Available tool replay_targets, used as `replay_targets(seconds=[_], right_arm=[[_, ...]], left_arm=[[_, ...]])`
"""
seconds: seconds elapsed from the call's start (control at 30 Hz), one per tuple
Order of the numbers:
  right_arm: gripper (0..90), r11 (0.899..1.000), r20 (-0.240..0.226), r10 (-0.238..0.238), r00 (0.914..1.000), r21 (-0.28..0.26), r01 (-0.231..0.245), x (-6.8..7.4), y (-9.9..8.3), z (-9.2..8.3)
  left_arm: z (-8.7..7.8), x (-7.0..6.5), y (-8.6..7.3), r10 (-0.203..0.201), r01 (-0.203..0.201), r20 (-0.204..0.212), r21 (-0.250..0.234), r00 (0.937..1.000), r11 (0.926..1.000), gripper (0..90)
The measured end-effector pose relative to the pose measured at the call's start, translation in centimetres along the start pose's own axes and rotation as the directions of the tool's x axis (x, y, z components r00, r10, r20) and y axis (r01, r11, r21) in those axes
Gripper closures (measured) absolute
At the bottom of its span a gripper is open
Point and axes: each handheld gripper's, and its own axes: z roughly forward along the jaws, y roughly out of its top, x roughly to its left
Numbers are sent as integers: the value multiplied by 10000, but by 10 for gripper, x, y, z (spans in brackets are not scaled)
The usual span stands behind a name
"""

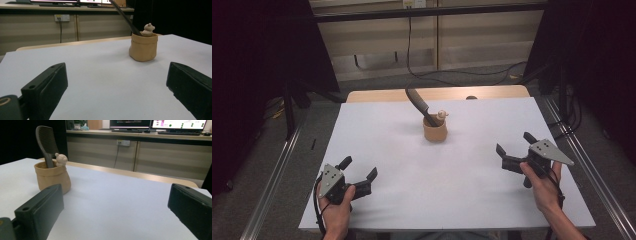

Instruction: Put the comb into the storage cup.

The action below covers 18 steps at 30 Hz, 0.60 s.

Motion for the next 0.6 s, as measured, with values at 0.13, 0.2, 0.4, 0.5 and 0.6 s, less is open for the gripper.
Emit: replay_targets(seconds=[0.13,0.2,0.4,0.5,0.6], right_arm=[[0,10000,103,-49,9999,2,49,-2,-2,-6],[0,9999,129,-103,9999,10,103,-2,-3,-9],[0,9997,330,-255,9991,73,253,-2,-5,-18],[0,9997,434,-221,9988,147,215,-5,-9,-23],[0,9997,545,-159,9984,172,150,-7,-12,-27]], left_arm=[[0,-1,0,-17,17,-15,-7,10000,10000,37],[1,-2,0,-12,12,-81,84,10000,10000,37],[0,-2,0,-70,71,-200,29,9998,10000,37],[-2,-2,1,-47,47,-228,-6,9997,10000,37],[-3,-2,1,-97,96,-125,-77,9999,9999,36]])
